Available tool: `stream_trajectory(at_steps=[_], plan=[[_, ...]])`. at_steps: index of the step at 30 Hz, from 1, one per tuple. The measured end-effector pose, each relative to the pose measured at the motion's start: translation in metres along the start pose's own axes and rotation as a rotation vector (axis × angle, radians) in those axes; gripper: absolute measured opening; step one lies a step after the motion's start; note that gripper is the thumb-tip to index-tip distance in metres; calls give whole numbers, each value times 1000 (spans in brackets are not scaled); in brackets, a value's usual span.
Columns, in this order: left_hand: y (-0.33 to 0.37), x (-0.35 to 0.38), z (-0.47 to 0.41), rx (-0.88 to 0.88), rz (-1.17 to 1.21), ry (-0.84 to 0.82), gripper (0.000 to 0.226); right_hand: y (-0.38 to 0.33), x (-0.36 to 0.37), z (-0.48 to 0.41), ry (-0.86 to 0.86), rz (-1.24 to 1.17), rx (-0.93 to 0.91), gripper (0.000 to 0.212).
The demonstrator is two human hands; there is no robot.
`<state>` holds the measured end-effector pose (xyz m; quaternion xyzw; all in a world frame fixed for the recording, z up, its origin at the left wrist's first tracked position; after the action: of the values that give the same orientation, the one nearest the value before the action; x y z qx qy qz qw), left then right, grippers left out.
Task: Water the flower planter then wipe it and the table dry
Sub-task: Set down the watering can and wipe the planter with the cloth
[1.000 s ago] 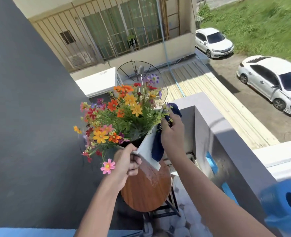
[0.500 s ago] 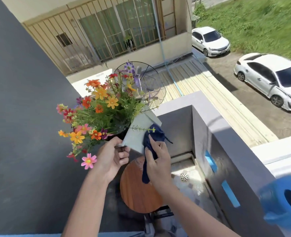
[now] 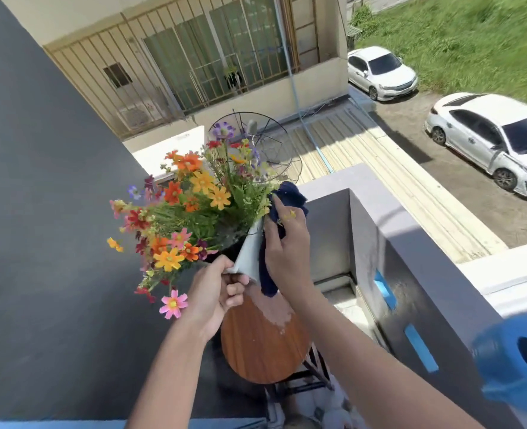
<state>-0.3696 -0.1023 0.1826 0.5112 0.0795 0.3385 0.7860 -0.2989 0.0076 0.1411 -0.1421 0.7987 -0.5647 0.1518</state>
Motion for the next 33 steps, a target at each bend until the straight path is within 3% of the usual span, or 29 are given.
stream_trajectory(at_steps=[5, 14, 18, 21, 29, 33], plan=[[-1, 0, 1, 13, 18, -7, 20, 34, -9, -3, 98, 81, 93, 43], [-5, -7, -16, 27, -28, 114, 16, 14, 9, 41, -127, -85, 51, 37], [-8, -12, -15, 39, -146, 185, 20, 0, -9, 30, -48, -141, 44, 29], [-6, -15, -10, 34, -193, 148, 27, -3, -35, 12, -10, -109, 5, 25], [-3, -30, -11, 38, -352, 51, 21, 14, -71, -36, -387, -170, 286, 21], [6, -25, -4, 66, -408, -6, 16, 23, -67, -45, -419, -141, 425, 29]])
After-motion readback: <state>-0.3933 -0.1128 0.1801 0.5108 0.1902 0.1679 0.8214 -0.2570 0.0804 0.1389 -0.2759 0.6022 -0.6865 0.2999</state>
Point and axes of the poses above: each hand's wrist, its own z-axis away from the middle knuckle, its own x-axis out of the palm, y = z × x, the point moved 1 cm from there along -z, towards the middle knuckle, and after that the axes turned 10 degrees about -y, right-handed, at the moved point
